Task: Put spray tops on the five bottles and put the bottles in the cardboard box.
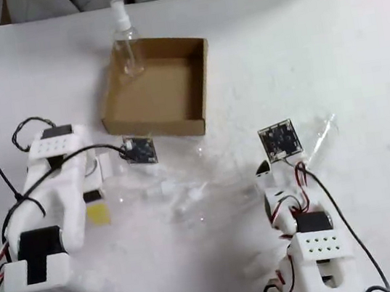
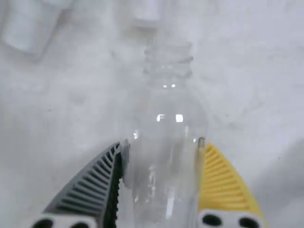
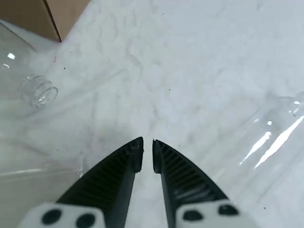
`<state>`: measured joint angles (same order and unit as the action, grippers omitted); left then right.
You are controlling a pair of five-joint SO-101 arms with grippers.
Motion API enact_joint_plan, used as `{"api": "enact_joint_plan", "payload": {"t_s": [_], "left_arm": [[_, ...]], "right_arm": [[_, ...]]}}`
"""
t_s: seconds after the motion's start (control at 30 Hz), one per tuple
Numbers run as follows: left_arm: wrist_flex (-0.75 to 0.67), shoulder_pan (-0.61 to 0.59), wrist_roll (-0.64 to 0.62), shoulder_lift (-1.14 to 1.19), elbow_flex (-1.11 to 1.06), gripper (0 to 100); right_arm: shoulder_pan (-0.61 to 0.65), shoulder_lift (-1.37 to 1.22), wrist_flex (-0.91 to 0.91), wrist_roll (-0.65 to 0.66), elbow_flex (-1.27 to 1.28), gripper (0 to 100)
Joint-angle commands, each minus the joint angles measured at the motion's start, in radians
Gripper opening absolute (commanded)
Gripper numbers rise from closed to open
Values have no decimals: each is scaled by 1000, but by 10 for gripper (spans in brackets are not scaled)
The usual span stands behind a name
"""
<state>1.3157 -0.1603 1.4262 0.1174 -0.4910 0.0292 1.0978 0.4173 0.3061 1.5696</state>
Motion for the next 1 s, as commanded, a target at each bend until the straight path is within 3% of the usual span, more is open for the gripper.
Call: {"api": "enact_joint_plan", "payload": {"t_s": [0.0,0.3,0.5,0.67,0.97], "left_arm": [[23,-2,-129,-27,57,98],[-46,10,-419,-248,9,108],[-241,-1,-514,-318,-160,247],[-362,-21,-532,-323,-238,296],[-347,-16,-526,-325,-204,363]], "right_arm": [[5,10,-21,14,-11,17],[5,8,-21,14,-11,17],[5,8,-21,14,-9,17],[5,7,-19,14,-9,17],[7,7,-19,14,-9,17]]}}
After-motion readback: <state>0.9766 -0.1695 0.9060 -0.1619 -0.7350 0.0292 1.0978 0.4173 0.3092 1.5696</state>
